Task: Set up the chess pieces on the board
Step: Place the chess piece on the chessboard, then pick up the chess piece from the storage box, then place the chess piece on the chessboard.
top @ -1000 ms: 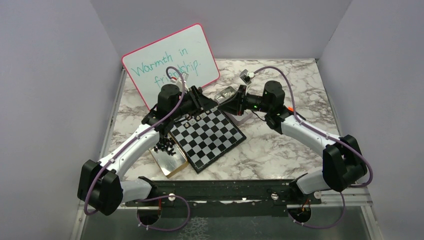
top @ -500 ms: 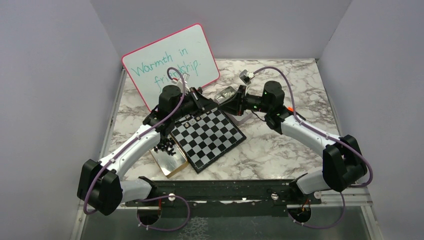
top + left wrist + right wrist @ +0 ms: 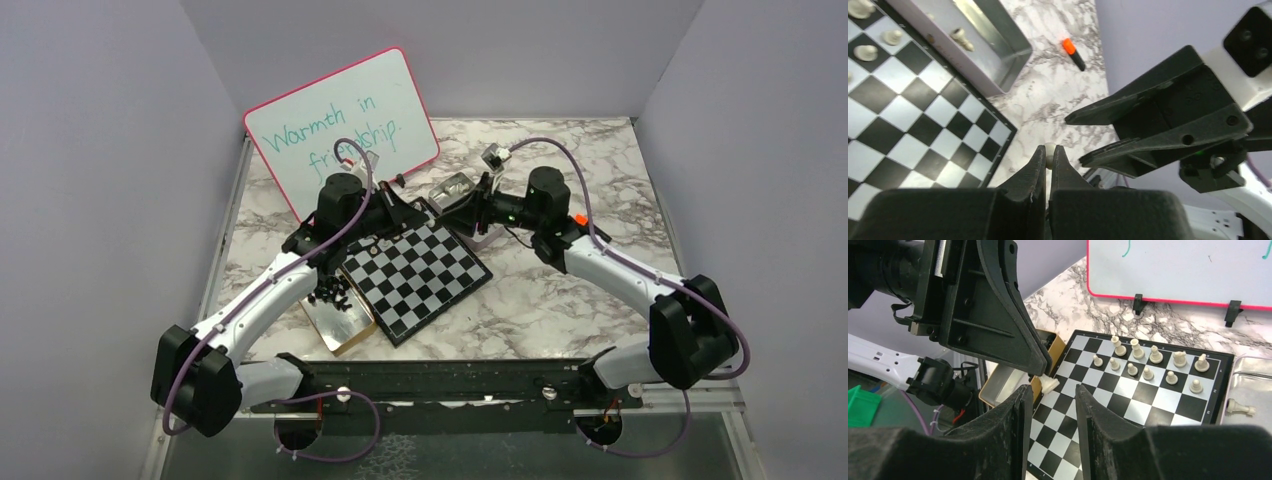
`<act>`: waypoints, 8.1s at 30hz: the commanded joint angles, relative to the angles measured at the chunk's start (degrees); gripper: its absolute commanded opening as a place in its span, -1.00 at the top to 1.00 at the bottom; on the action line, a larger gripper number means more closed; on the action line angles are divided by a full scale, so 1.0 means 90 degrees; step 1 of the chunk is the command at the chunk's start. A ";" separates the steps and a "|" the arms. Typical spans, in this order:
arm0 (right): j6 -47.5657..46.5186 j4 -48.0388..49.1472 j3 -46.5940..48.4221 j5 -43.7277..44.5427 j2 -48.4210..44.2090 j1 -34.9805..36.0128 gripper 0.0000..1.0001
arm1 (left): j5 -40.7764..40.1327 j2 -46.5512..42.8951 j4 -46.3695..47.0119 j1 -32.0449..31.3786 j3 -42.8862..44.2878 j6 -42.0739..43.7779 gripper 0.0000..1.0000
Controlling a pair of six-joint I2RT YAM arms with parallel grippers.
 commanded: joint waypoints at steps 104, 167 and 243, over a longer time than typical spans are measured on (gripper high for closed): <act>0.0051 -0.1958 -0.0048 0.1372 -0.0346 0.0003 -1.00 | -0.3446 0.0780 -0.1776 0.0814 -0.0208 0.2521 0.40; -0.0964 -0.4126 0.3287 0.4458 0.3030 -0.0430 0.57 | -0.2606 -0.1913 -0.1972 0.0814 -0.0485 0.3783 -0.82; 0.7008 0.4144 -0.0613 0.2959 0.1402 0.0294 0.45 | -0.0127 0.0808 0.4256 0.0118 -0.0442 -0.0025 1.00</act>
